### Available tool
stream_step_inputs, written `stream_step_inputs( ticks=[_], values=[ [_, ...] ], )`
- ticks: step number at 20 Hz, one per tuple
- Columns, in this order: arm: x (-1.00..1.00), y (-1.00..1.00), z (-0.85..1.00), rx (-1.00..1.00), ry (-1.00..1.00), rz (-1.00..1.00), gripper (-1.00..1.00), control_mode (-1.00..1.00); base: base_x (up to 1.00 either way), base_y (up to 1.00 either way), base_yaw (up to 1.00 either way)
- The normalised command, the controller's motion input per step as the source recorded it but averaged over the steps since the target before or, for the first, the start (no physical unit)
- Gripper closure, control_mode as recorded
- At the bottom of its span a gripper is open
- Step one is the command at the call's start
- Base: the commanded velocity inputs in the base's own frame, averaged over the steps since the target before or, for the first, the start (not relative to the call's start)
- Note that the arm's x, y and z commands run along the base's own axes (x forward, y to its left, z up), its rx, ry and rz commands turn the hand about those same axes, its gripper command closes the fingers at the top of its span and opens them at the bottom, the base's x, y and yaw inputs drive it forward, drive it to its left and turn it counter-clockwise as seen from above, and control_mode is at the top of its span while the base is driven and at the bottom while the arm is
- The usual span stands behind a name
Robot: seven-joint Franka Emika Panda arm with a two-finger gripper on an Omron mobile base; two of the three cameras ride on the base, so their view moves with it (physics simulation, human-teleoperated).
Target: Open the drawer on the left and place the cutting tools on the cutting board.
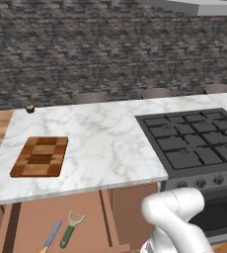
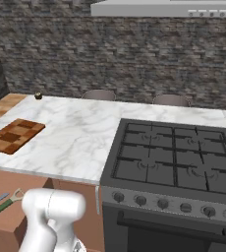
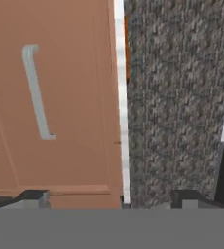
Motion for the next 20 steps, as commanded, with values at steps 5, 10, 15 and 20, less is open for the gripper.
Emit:
stream_step_inputs(
  ticks=[5, 10, 15, 20],
  values=[
    [0.17, -0.63, 0.49, 0.22, 0.12, 0.0, -1.0, -1.0, 0.0, 0.0, 0.0],
    [0.43, -0.74, 0.55, 0.26, 0.19, 0.0, -1.0, -1.0, 0.0, 0.0, 0.0],
    [0.69, -0.66, 0.6, 0.26, 0.26, 0.0, -1.0, -1.0, 0.0, 0.0, 0.0],
    [0.79, -0.63, 0.63, 0.28, 0.32, 0.0, -1.0, -1.0, 0.0, 0.0, 0.0]
  ],
)
